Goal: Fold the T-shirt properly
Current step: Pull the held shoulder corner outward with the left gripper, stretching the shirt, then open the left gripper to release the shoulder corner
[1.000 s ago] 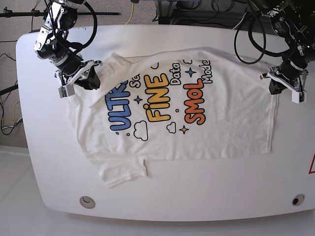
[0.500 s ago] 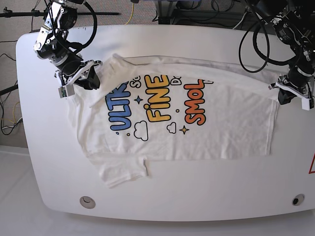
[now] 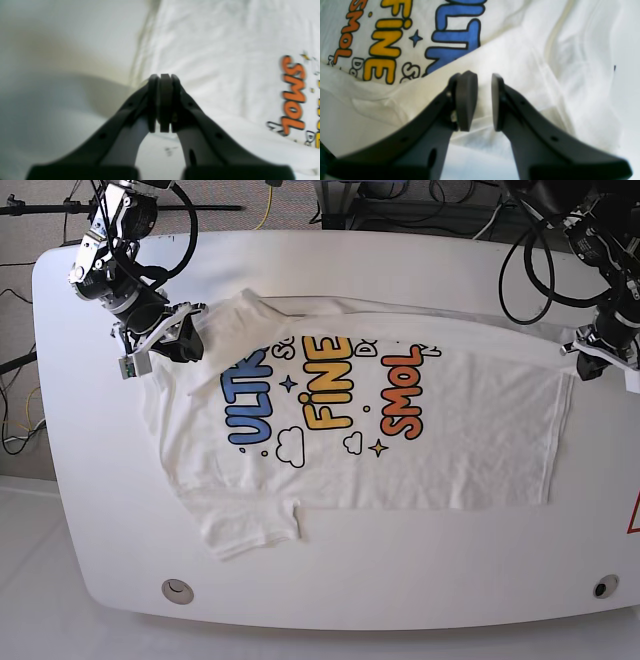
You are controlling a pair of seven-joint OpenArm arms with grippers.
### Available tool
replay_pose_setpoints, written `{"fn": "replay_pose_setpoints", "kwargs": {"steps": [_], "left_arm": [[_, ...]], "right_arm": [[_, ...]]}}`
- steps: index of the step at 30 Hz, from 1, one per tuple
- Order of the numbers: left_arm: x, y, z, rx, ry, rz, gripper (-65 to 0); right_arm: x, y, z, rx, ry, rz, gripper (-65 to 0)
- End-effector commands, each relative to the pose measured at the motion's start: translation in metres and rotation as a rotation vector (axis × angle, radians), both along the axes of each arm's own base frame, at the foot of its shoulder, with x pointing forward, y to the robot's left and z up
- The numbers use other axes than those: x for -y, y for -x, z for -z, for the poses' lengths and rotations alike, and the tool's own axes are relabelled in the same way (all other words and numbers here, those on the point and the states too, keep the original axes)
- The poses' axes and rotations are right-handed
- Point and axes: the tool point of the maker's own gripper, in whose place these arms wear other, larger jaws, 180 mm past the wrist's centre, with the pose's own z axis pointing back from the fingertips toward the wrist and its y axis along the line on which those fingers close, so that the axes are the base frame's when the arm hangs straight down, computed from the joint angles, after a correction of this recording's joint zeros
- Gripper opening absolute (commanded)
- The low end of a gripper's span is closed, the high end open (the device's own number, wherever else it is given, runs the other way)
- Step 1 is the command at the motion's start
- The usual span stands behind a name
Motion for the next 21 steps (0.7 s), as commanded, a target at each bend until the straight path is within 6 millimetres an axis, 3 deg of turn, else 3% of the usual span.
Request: {"fn": "replay_pose_setpoints", "kwargs": {"steps": [1, 5, 11, 21], "left_arm": [[-0.012, -0.006, -0.011, 0.035, -0.021, -0.003, -64.6], [-0.015, -0.004, -0.004, 0.019, -0.007, -0.008, -64.6], [-0.016, -0.012, -0.010, 0.079, -0.012, -0.018, -64.6], [0.004, -0.029, -0.009, 0.119, -0.008, 0.043, -64.6]], "right_arm": [[0.001, -0.008, -0.013, 0.052, -0.007, -0.002, -51.3], [0.001, -0.008, -0.013, 0.052, -0.007, -0.002, -51.3], [0.001, -0.008, -0.013, 0.052, -0.007, -0.003, -51.3], [0.001, -0.007, -0.012, 0.050, -0.003, -0.004, -51.3]]}}
